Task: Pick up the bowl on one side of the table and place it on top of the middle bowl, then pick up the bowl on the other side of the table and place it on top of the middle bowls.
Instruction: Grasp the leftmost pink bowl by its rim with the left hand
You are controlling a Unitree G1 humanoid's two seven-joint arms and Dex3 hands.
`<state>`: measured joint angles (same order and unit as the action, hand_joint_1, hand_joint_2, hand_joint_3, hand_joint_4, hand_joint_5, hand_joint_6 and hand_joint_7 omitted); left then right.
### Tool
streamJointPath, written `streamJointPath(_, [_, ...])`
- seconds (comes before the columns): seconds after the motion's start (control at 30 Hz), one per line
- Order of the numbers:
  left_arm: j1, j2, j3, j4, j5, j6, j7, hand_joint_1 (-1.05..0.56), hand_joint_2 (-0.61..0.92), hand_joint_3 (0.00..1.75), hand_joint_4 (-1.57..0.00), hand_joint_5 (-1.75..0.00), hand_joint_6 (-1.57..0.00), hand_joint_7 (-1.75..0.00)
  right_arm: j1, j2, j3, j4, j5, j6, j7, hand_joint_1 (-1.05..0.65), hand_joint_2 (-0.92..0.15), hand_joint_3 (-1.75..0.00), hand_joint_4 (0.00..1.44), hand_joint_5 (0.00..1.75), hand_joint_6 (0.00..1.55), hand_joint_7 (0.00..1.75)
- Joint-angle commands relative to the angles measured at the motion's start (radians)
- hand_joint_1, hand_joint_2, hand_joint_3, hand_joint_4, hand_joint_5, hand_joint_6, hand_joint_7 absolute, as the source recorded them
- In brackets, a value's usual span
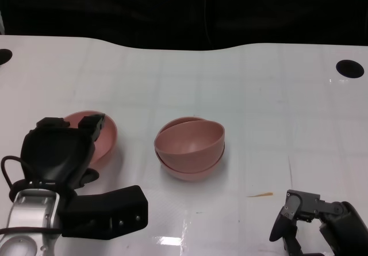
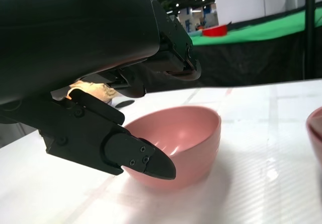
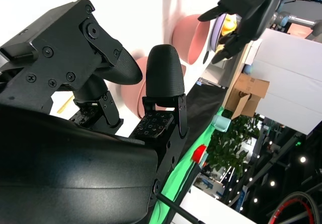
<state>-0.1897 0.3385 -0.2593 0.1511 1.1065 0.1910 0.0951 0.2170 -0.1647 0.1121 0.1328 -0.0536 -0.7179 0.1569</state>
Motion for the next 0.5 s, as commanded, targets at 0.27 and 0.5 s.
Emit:
streamJointPath(0.27, [-0.100,0.022,-0.086,0.218,-0.033,0.004,0.036,-0.54,0.91,0.01,-0.57,-0.15,-0.48,-0.01,0.017,0.000,-0.008,-0.016,0.013,0.001,0.009,-0.14,-0.38,-1.42,0.88,1.75,0.81,1.41])
streamJointPath(0.5, [-0.161,0.019,-0.133,0.373,-0.076,-0.023,0.103,-0.45,0.92,0.02,-0.74,-0.18,-0.52,-0.02,0.019,0.003,-0.010,-0.020,-0.003,-0.003,-0.001,-0.14,-0.38,-1.42,0.88,1.75,0.80,1.41])
